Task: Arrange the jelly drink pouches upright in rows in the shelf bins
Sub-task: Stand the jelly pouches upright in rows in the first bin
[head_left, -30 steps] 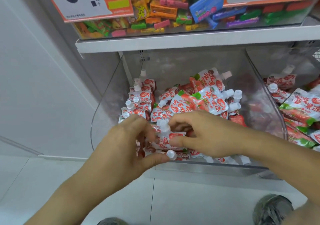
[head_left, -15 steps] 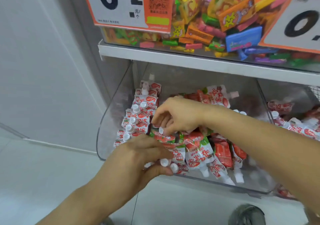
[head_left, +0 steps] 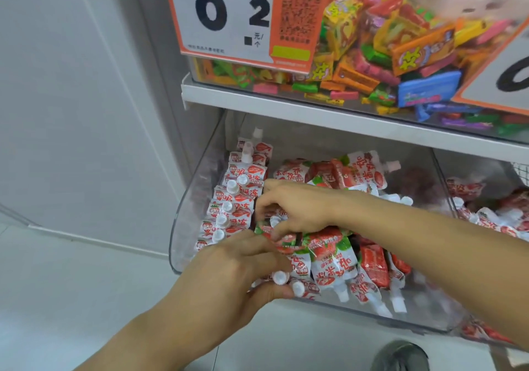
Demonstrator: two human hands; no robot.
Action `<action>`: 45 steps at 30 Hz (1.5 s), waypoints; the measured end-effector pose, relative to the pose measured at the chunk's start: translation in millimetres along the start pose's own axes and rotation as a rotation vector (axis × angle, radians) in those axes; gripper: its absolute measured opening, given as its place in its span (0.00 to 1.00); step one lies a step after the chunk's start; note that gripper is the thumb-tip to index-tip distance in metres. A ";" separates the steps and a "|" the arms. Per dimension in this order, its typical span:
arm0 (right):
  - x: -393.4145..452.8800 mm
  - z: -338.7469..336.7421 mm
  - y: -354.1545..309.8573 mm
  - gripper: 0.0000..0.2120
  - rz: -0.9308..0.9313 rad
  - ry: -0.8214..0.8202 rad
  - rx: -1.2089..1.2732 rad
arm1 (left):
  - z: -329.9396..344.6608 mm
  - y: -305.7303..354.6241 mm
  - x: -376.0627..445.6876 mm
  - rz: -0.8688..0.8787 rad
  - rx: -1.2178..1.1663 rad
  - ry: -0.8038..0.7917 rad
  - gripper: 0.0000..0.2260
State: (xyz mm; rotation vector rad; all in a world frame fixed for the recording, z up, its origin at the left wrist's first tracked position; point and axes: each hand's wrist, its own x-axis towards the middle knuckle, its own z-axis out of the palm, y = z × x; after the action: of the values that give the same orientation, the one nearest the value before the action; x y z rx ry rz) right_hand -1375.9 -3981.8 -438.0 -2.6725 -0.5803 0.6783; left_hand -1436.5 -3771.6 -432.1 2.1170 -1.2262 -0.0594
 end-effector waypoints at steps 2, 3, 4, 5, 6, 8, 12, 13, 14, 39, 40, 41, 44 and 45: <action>-11.1 -5.6 -1.7 0.13 0.002 0.042 0.065 | -0.7 2.0 -0.1 0.007 0.015 0.004 0.13; -18.5 -9.8 -3.5 0.12 0.001 0.073 0.079 | -1.1 2.8 -0.4 0.011 0.024 0.009 0.13; -26.7 -14.1 -5.7 0.12 0.002 0.115 0.084 | -1.1 3.3 -0.9 0.012 0.035 0.013 0.12; -36.2 -18.5 -8.5 0.12 0.016 0.164 0.091 | -1.2 3.8 -1.0 0.011 0.049 0.016 0.12; -46.7 -22.1 -10.4 0.12 0.043 0.216 0.099 | -1.1 4.1 -1.2 0.007 0.061 0.018 0.11; -66.6 -25.6 -11.6 0.14 0.095 0.337 0.095 | -0.2 4.2 -0.8 -0.008 0.070 0.024 0.10; -91.3 -13.4 -16.0 0.25 0.249 0.638 0.468 | 2.3 5.7 4.3 -0.074 0.055 0.009 0.11; -93.4 -7.2 -16.9 0.23 0.292 0.674 0.684 | 3.2 6.8 6.0 -0.090 0.055 0.015 0.11; -95.9 -2.7 -19.5 0.18 0.319 0.690 0.934 | 4.3 7.7 7.4 -0.106 0.053 0.023 0.10; -110.3 5.2 11.4 0.22 0.219 0.185 -0.066 | -2.7 33.0 27.8 -0.297 0.135 -0.082 0.09; -112.3 3.4 14.5 0.24 0.231 0.203 -0.023 | 0.8 35.1 29.0 -0.317 0.108 -0.074 0.08; -113.3 4.0 17.2 0.24 0.238 0.227 0.029 | 5.3 36.6 30.4 -0.330 0.088 -0.079 0.08; -111.6 9.2 11.5 0.18 0.205 0.352 0.177 | 17.9 35.7 33.3 -0.349 0.054 -0.135 0.07; -109.6 10.7 7.7 0.18 0.189 0.402 0.213 | 19.3 33.1 33.7 -0.366 0.030 -0.148 0.07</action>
State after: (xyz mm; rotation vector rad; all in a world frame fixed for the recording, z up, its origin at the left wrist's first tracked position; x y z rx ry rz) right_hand -1467.2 -4036.3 -408.4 -2.5751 -0.1406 0.2164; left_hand -1449.6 -3818.9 -418.3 2.3740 -0.9097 -0.3671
